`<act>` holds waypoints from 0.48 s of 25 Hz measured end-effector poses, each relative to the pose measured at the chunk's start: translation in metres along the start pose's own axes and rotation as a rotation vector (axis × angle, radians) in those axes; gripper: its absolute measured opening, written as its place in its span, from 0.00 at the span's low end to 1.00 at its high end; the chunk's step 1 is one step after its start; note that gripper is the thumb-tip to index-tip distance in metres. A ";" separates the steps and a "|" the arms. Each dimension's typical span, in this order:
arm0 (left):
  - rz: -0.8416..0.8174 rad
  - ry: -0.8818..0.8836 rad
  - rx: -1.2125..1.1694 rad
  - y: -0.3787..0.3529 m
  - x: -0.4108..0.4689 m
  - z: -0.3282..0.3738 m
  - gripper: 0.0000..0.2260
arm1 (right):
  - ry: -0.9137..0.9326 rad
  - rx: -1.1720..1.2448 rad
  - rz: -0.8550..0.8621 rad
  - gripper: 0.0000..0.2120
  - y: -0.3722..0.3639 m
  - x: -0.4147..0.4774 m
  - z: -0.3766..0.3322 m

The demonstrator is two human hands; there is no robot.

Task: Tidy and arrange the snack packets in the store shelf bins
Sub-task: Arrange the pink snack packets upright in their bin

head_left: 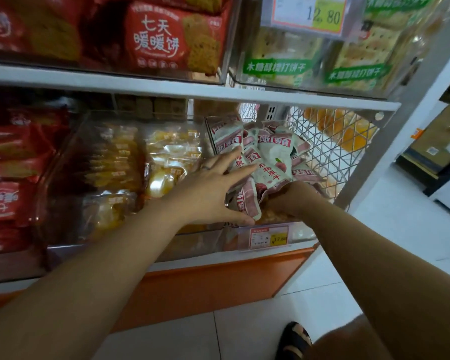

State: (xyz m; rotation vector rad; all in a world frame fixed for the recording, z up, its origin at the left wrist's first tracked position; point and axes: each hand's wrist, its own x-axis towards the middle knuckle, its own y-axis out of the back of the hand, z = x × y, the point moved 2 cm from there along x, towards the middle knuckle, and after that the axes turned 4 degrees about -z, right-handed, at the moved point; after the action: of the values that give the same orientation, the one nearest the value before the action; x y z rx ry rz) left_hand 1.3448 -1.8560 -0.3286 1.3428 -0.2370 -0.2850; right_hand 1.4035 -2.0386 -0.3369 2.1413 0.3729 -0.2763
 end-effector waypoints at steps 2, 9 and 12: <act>0.011 -0.006 -0.010 -0.001 0.000 0.000 0.47 | 0.025 -0.016 -0.070 0.11 0.002 0.001 -0.003; 0.038 -0.017 0.011 -0.001 0.001 -0.001 0.46 | -0.013 -0.038 0.070 0.12 -0.015 0.001 0.001; 0.031 -0.017 -0.001 -0.003 0.002 -0.001 0.46 | -0.056 -0.051 0.005 0.17 -0.018 0.001 -0.005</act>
State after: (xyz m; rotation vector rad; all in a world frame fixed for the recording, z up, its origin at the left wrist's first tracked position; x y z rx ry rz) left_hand 1.3464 -1.8566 -0.3311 1.3350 -0.2716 -0.2699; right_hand 1.3980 -2.0254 -0.3480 2.0793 0.3389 -0.3194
